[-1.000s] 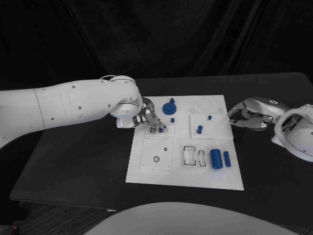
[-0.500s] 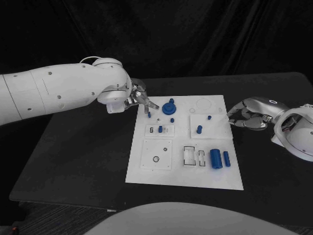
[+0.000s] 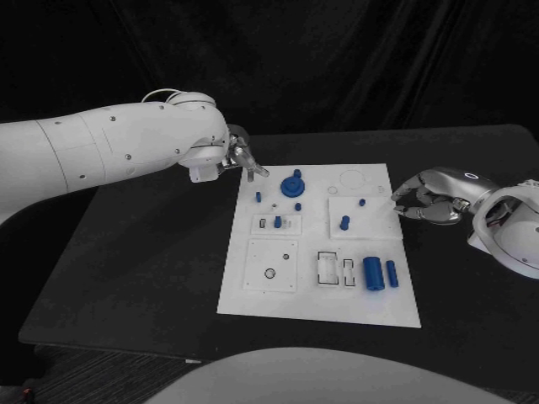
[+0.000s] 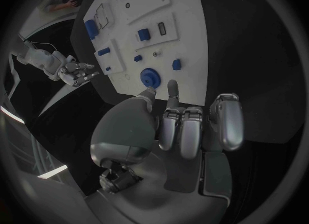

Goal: Assemble the parts on the task board

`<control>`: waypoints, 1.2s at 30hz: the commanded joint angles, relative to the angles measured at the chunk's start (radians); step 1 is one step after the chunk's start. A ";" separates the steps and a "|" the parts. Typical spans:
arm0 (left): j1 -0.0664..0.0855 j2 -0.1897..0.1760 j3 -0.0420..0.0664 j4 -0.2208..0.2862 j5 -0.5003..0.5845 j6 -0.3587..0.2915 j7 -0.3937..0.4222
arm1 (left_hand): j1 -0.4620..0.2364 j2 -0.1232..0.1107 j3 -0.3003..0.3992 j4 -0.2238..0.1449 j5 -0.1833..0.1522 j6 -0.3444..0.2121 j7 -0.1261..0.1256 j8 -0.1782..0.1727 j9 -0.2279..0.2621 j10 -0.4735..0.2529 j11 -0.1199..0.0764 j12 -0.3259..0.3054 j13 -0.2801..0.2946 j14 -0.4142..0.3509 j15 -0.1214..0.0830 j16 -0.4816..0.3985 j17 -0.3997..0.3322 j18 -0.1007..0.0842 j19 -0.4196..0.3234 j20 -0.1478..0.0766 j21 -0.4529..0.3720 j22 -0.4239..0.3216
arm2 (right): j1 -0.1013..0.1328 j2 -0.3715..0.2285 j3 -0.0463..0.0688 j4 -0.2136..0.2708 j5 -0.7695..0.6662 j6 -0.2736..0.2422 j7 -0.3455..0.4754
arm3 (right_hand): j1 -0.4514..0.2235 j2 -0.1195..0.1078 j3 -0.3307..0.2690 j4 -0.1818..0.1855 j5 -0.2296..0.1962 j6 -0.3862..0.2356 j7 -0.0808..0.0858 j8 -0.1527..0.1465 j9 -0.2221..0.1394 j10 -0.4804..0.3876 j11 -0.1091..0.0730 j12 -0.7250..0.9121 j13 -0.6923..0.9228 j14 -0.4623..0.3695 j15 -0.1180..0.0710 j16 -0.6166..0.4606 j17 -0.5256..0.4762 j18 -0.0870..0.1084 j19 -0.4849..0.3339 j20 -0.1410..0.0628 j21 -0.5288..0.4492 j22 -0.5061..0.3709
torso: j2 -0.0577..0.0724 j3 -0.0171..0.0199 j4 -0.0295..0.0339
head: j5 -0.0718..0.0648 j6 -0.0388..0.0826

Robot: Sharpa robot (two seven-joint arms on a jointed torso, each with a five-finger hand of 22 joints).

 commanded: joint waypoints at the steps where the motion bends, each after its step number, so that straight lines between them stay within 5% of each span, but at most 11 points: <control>1: -0.010 0.009 0.000 -0.022 -0.019 0.003 0.030 | 0.011 0.001 0.000 -0.008 0.007 -0.008 0.000 0.007 0.003 0.106 -0.004 0.003 0.263 0.104 0.000 0.003 0.263 0.005 0.006 0.003 0.005 0.185 | -0.002 0.000 0.001 0.003 -0.001 0.000 0.001 | 0.002 -0.009 0.007 0.001 0.005 0.004 0.002 -0.005 -0.001 0.106 0.008 0.003 0.263 0.106 0.006 0.003 0.263 0.009 -0.008 -0.002 -0.003 0.126 | 0.006 -0.0043 -0.0013 | 0.003 0.000; 20: -0.047 0.029 0.000 -0.061 -0.043 -0.024 0.061 | 0.006 0.000 -0.014 -0.001 0.008 -0.034 0.008 0.008 0.013 0.106 0.002 0.003 0.263 0.104 0.003 0.003 0.263 0.007 -0.001 0.006 -0.003 0.183 | -0.003 -0.002 0.001 0.003 0.015 -0.001 0.003 | 0.002 -0.008 0.008 0.000 0.006 0.004 0.001 -0.005 -0.001 0.106 0.008 0.003 0.263 0.106 0.006 0.003 0.263 0.009 -0.008 -0.002 -0.004 0.126 | 0.005 -0.0037 -0.0009 | 0.001 0.000; 36: -0.059 0.030 0.000 -0.060 -0.043 -0.012 0.050 | -0.001 0.002 -0.022 0.008 0.006 -0.043 0.011 0.008 0.015 0.105 0.006 0.002 0.262 0.104 0.007 0.003 0.263 0.008 -0.004 0.008 -0.007 0.181 | -0.004 -0.005 0.001 0.004 0.016 -0.004 0.003 | 0.002 -0.008 0.010 -0.001 0.006 0.004 0.002 -0.005 -0.002 0.106 0.009 0.003 0.263 0.106 0.006 0.003 0.263 0.009 -0.008 -0.002 -0.004 0.126 | 0.005 -0.0037 -0.0012 | 0.003 0.000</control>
